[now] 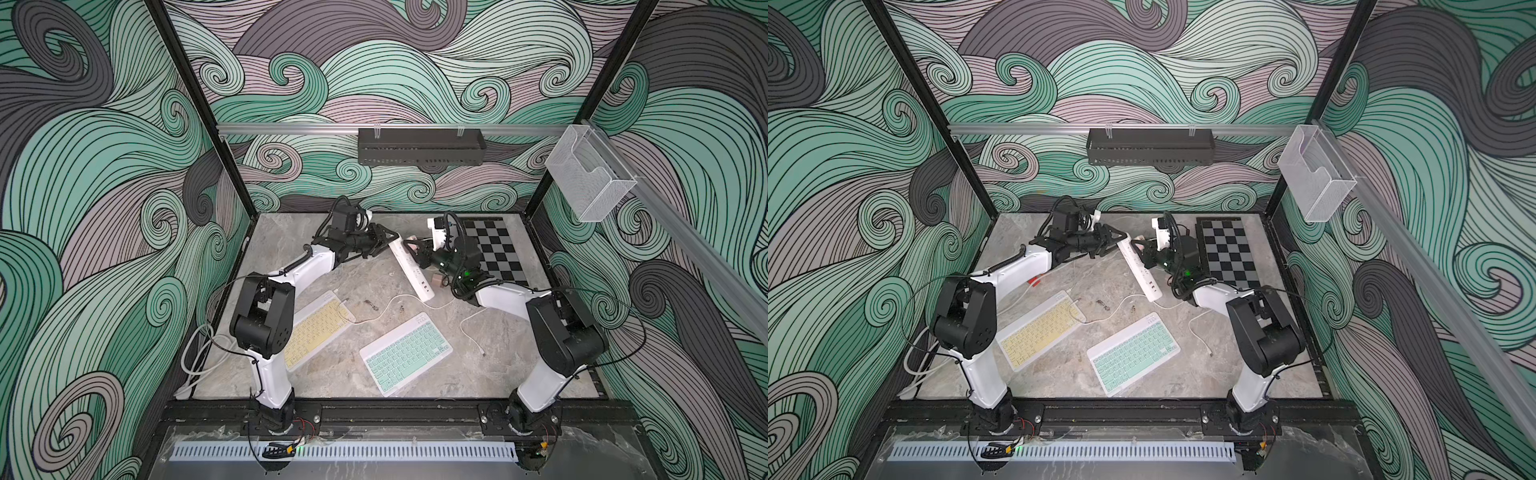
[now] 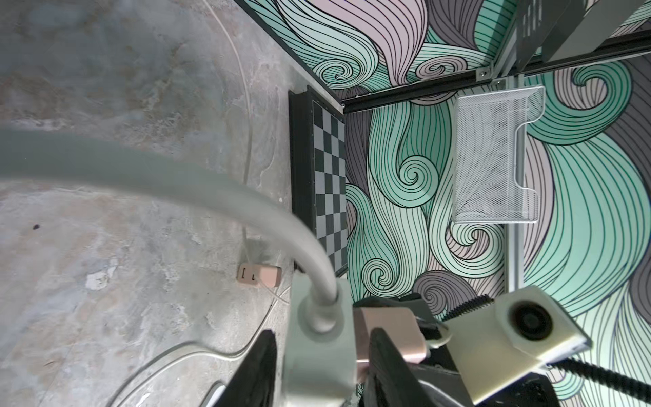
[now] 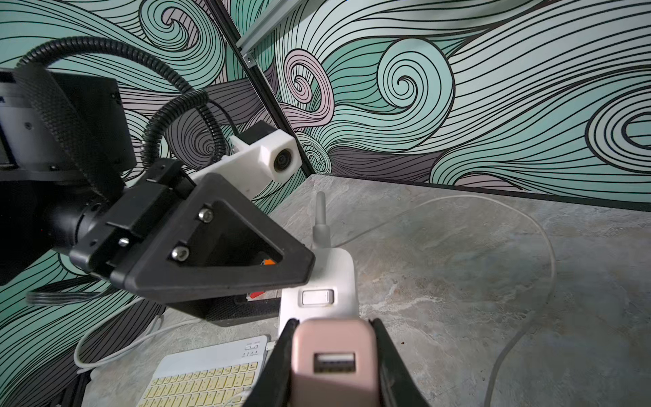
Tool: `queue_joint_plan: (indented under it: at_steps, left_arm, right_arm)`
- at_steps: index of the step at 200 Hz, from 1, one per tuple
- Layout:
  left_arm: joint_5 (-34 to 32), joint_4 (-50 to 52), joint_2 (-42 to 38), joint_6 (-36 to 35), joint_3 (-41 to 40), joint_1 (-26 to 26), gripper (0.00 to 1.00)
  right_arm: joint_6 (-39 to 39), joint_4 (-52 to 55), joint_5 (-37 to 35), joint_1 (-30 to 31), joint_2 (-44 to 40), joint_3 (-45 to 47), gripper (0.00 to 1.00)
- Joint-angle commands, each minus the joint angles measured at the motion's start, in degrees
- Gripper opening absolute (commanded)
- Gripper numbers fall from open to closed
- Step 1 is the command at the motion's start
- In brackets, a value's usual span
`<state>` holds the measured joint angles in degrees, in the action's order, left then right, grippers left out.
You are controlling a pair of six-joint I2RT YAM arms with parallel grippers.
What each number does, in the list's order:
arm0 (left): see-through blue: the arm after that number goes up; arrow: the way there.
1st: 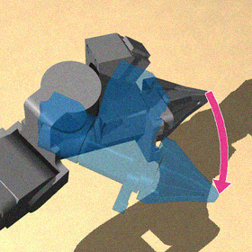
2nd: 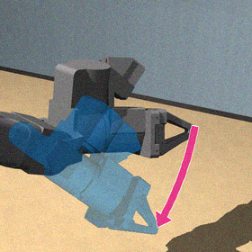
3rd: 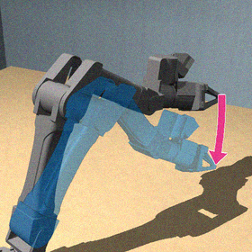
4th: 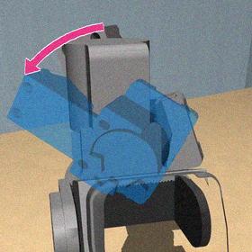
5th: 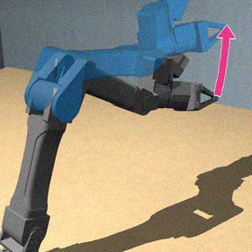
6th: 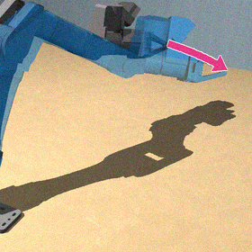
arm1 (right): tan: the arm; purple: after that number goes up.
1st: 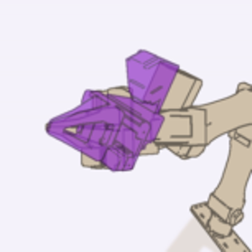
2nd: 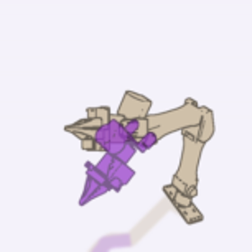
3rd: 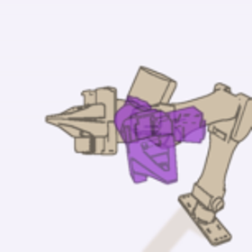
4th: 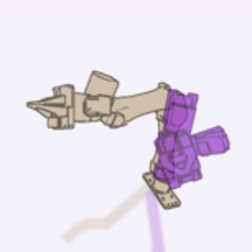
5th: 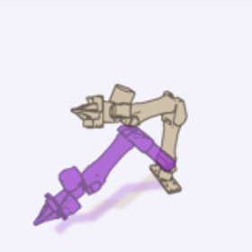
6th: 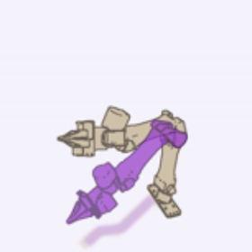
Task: Unplug the wireless keyboard
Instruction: Remove the plug from the socket.
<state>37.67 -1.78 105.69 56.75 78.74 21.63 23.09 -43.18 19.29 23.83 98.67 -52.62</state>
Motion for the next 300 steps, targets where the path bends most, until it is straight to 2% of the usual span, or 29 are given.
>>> queue_joint_plan:
  at_steps: [1,20,33,76,112,146,175,185,202,213,220,240,263,281,300]
  left_arm:
    - [-1.3,1.4,1.3,0.7,2.5,1.3,0.48]
    - [-1.1,2.1,1.9,0.5,3.1,1.9,0.54]
    - [-1.5,2.5,1.9,0.4,2.9,2.3,0.53]
    - [-5.3,4.3,1.7,0.8,2.4,2.3,0.00]
    - [-9.0,7.5,2.5,1.2,2.7,2.4,0.00]
    - [-10.0,9.8,2.1,-0.4,2.0,2.4,0.00]
    - [-13.2,15.1,0.0,-3.1,-0.2,2.1,0.00]
    - [-14.4,16.8,-0.7,-3.2,-1.2,1.9,0.00]
    - [-16.4,18.6,-1.4,-3.2,-2.1,1.7,0.00]
    - [-17.0,19.7,-1.1,-2.9,-1.7,1.7,0.00]
    - [-17.1,20.5,-0.8,-2.6,-1.0,1.6,0.00]
    - [-16.7,21.8,0.5,-1.7,1.1,1.6,0.00]
    - [-15.3,21.0,1.5,0.2,1.5,1.1,0.00]
    - [-14.5,18.9,1.6,1.2,0.6,0.8,0.00]
    - [-12.4,12.0,2.2,0.6,-0.4,0.7,0.00]
  right_arm:
    - [0.5,-3.1,-2.5,0.6,0.1,-2.5,0.00]
    - [1.1,-2.9,-3.4,0.9,0.7,-3.0,0.00]
    - [1.5,-3.4,-3.6,1.0,0.9,-3.0,0.00]
    - [1.5,-3.9,-2.6,1.5,0.7,-2.8,0.00]
    - [-0.6,-6.5,-3.7,2.8,0.2,-1.0,0.00]
    - [-4.3,-8.8,-10.7,3.3,-1.8,0.6,0.00]
    - [-5.9,-10.0,-16.6,1.0,-5.2,1.8,0.00]
    - [-1.9,-11.1,-17.6,-0.8,-6.2,2.6,0.00]
    - [12.5,-15.9,-12.6,-5.3,-5.6,3.4,0.00]
    - [15.3,-20.6,-10.0,-5.7,-5.0,4.1,0.00]
    - [12.8,-20.8,-8.7,-4.8,-5.6,4.3,0.00]
    - [-6.0,-15.3,-7.6,0.4,-8.8,5.5,0.00]
    - [-20.1,-14.7,-9.0,3.1,-9.7,8.3,0.00]
    - [-24.0,-13.7,-10.3,3.1,-10.5,8.9,0.00]
    - [-18.6,-11.7,-6.9,1.3,-10.4,7.1,0.00]
